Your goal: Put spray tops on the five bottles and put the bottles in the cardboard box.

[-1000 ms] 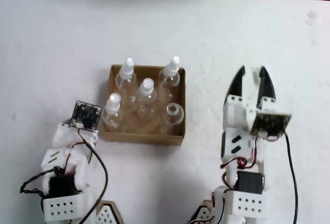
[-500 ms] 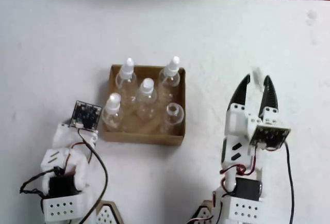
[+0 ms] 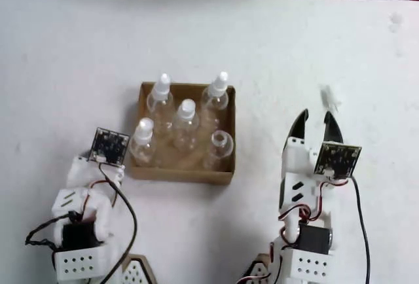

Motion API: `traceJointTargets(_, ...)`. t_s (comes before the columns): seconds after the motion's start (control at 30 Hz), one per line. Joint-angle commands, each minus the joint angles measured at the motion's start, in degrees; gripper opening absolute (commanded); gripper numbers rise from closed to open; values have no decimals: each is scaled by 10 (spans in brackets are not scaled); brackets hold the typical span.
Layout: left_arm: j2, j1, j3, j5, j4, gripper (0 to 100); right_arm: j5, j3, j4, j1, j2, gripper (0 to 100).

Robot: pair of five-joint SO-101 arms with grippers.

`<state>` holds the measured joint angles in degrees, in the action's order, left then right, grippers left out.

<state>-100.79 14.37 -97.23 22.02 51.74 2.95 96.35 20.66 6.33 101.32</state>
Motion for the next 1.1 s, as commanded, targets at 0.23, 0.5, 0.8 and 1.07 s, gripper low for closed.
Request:
traceJointTargets(0.23, -3, -7, 1, 4, 3, 21, 142, 4, -29, 11, 5, 130)
traceJointTargets(0.5, -3, -7, 1, 4, 3, 21, 181, -78, -22, 9, -2, 130)
traceJointTargets(0.8, -3, -7, 1, 4, 3, 21, 185, -326, 58, 15, -239, 131)
traceJointTargets(1.07, -3, -7, 1, 4, 3, 21, 266, -630, 218, 21, -646, 131)
